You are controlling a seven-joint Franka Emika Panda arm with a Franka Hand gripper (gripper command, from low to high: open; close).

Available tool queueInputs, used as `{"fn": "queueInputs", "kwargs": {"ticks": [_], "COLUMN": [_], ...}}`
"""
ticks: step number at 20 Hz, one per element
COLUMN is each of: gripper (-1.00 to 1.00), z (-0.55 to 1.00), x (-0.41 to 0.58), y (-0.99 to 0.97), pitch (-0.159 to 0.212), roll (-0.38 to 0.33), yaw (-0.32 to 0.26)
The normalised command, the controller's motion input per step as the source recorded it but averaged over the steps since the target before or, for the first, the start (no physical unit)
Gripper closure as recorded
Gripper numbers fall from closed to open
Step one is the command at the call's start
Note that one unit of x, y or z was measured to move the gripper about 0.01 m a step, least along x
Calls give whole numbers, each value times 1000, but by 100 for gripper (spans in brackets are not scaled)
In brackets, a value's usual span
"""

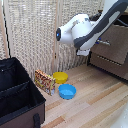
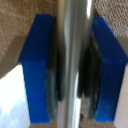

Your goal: With caution, bring your gripper towards the upper drawer's hold. Grasp the drawer hold tightly with your gripper tool. Pull the drawer in your direction to reveal the contents of the top drawer.

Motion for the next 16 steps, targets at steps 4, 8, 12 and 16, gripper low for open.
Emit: {"fn": "queueInputs", "kwargs": {"ticks": [4, 8, 12, 16], "gripper": [-100, -100, -100, -100], "z": [156, 113, 81, 20], "x": [96, 154, 318, 359], "y": [0, 107, 484, 610], "pitch": [1, 0, 37, 65], "roll": [-1, -41, -57, -67], "yaw": [-18, -29, -85, -69]}}
